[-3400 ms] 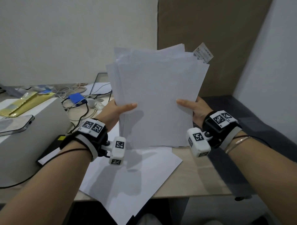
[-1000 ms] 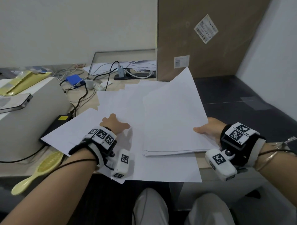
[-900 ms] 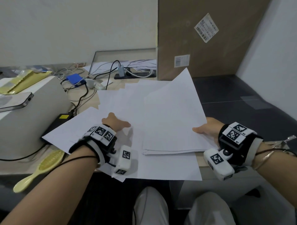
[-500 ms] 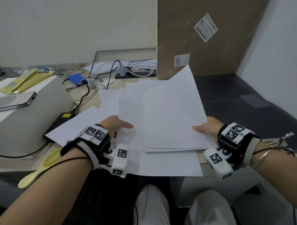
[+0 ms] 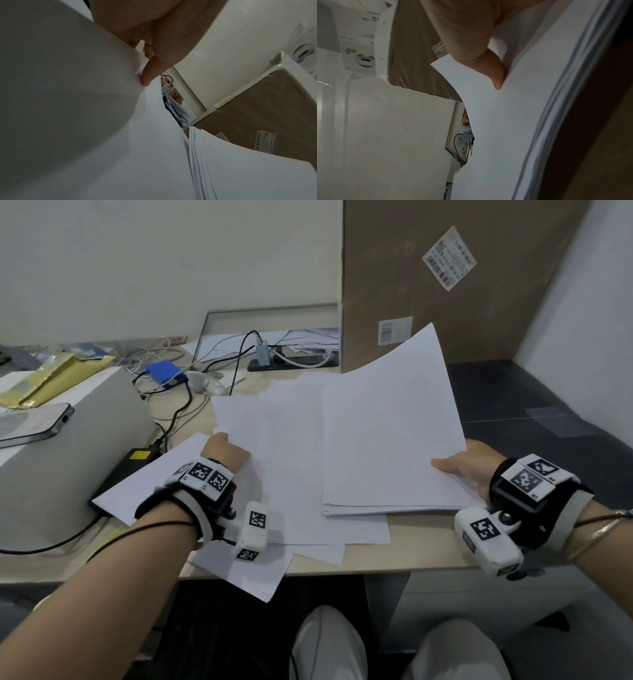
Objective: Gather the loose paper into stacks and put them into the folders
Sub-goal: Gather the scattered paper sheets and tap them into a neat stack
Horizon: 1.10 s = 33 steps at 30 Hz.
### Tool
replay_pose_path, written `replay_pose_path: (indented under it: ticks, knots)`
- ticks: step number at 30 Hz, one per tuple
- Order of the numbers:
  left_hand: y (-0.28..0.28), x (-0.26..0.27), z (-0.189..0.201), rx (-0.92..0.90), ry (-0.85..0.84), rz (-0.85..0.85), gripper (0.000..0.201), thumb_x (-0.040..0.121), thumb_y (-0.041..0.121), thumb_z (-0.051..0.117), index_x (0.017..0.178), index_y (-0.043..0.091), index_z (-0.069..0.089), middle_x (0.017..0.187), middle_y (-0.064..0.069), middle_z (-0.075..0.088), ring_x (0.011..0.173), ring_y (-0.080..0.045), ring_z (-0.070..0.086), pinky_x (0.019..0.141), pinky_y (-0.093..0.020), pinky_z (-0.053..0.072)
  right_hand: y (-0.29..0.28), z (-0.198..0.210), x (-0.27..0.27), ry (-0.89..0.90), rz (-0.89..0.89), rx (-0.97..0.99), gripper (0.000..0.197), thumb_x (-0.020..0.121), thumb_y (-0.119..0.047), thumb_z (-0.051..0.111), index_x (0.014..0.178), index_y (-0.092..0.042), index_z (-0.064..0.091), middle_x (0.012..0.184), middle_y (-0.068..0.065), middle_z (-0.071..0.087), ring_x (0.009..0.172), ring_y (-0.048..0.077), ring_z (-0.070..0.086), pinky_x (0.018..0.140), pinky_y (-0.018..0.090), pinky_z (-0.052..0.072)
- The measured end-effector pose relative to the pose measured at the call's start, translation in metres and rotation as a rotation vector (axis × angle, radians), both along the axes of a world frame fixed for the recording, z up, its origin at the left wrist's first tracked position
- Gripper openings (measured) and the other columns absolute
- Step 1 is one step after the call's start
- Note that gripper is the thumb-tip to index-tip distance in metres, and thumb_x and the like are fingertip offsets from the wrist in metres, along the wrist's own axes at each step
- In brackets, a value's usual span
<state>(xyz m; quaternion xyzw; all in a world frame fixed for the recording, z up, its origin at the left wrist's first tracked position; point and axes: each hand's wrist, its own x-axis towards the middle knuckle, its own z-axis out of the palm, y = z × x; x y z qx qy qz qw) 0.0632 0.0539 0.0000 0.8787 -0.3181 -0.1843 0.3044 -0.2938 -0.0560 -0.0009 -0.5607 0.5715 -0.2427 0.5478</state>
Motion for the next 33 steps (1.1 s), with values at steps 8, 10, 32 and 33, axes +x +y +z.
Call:
replay_pose_path:
  ticks: [8,10,32,33]
  knots:
    - [-0.018,0.003,-0.010,-0.097,-0.067,0.024,0.022,0.082,-0.003,0.050,0.094,0.003,0.067,0.099,-0.022,0.067,0.098,-0.039,0.061,0.081,-0.037,0.049,-0.012,-0.003,0.006,0.009,0.031,0.000,0.021,0.085,0.001,0.062,0.087,-0.019,0.062,0.093,0.001,0.068,0.092,0.025,0.064,0.093,0.039,0.046]
    - [-0.022,0.006,-0.005,-0.110,-0.078,0.020,0.012,0.082,0.003,0.052,0.085,0.005,0.063,0.096,-0.023,0.066,0.095,-0.040,0.062,0.079,-0.038,0.050,-0.015,-0.002,0.007,-0.002,0.024,0.002,0.019,0.086,0.002,0.061,0.090,-0.017,0.062,0.092,0.001,0.067,0.087,0.023,0.064,0.089,0.037,0.046]
    - [-0.088,-0.009,-0.018,0.224,0.197,-0.308,0.105,0.023,0.053,0.088,0.112,0.007,0.055,0.107,-0.009,0.067,0.098,-0.031,0.064,0.089,-0.047,0.054,-0.046,-0.009,0.015,-0.064,-0.026,0.097,0.022,0.085,0.005,0.059,0.099,-0.011,0.064,0.099,0.008,0.070,0.094,0.030,0.065,0.090,0.040,0.048]
    - [-0.086,-0.012,-0.015,0.189,0.203,-0.299,0.098,0.028,0.050,0.087,0.110,0.006,0.056,0.107,-0.011,0.066,0.098,-0.032,0.064,0.089,-0.047,0.054,-0.045,-0.009,0.016,-0.070,-0.026,0.104,0.022,0.085,0.005,0.059,0.099,-0.010,0.064,0.099,0.009,0.070,0.094,0.030,0.065,0.089,0.040,0.048]
